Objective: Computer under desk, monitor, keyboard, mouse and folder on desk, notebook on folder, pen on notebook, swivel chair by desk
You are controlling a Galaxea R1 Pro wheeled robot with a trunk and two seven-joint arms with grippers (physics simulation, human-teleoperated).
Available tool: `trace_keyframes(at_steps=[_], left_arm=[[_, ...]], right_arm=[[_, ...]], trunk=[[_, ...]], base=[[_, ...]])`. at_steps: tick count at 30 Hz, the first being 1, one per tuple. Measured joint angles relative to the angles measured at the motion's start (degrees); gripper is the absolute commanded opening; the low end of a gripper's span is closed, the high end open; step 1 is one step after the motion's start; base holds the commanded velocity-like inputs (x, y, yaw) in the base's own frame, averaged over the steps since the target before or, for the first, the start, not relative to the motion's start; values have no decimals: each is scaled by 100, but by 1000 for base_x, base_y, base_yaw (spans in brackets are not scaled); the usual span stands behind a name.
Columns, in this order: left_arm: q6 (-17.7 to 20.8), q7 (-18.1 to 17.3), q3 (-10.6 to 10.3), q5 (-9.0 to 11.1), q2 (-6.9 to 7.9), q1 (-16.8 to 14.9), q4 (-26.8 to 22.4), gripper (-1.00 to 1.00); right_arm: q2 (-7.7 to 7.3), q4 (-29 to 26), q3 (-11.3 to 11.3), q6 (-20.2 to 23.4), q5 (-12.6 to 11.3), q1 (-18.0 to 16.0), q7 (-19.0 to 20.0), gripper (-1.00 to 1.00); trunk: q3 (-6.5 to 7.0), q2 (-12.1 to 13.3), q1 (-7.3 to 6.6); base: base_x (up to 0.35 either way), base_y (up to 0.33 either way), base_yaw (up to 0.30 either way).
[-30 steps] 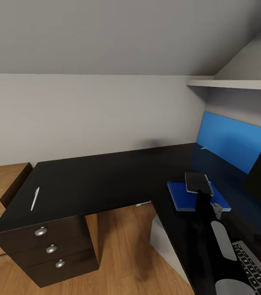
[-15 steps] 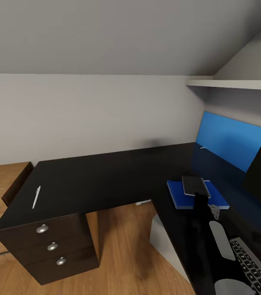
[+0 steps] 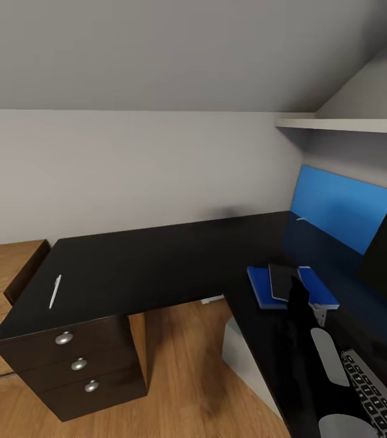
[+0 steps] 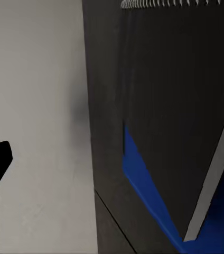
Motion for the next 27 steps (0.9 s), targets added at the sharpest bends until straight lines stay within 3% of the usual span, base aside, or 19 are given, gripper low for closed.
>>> trace_keyframes(at_steps=[6,12,19,23,26,27], left_arm=[[0,0,-1,0,0,0,0,100],[0,0,-1,0,-2,0,0,100],[2,0,-1,0,-8,0,0,100],[5,0,-1,0,-9,0,6,100],[2,0,-7,0,-7,0,63,100],[1,0,-8,-3,-8,0,96,100]], right_arm=[[-7,-8,6,8,2,0,-1,100],[-8,-28,6,8,13,0,2,100],[6,-166,29,15,31,0,24,100],[27,-683,394,4,45,188,12,100],[17,-911,881,1,96,306,2,100],[9,-975,1164,1,170,331,-9,100]], trunk=[[0,0,1],[0,0,-1],[125,279,-155],[197,440,-243],[251,560,-308],[269,600,-330]], base=[[-260,0,0],[-58,0,0],[-6,0,0],[0,0,0],[0,0,0],[0,0,0]])
